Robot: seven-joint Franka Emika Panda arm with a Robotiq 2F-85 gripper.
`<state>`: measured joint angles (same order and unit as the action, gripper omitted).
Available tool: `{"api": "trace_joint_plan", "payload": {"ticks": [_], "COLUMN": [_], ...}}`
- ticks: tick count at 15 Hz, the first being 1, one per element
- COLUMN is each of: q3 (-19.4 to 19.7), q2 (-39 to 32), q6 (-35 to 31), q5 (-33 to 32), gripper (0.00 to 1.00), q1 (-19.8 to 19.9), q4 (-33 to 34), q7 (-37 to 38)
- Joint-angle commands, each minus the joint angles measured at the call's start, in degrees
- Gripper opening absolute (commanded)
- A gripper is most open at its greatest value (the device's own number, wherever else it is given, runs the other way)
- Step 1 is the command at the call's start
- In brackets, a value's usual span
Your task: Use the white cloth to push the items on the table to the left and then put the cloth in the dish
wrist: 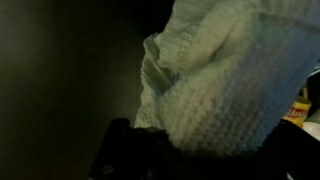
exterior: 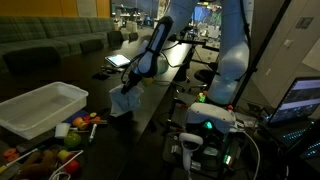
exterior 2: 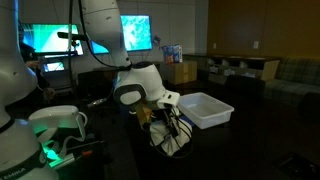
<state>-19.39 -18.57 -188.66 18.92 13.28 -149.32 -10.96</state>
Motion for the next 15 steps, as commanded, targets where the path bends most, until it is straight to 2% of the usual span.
{"api": "trace_joint_plan", "payload": {"ticks": [1,5,8,11,13,15], "q3": [15.5,25.6,32.5,41.4,45.9,49.0], "q2": [-3.0,-14.2,-19.9,-26.7,-30.3,-33.5], "q6": [-5.2,-6.5,-1.7,4.3,8.5,11.9], "q5": [4.5,12.8,16.2,17.3,16.0,15.2], "gripper": [0.00,0.00,0.00,0.00,0.00,0.00], "q1": [-15.6,-32.1,-44.8,-56.8,-61.0,-63.4], "q4": [0.4,8.7,16.7,26.2,31.3,35.4], "q7": [-4.5,-7.4,-4.9,-1.2,2.2,5.0]}}
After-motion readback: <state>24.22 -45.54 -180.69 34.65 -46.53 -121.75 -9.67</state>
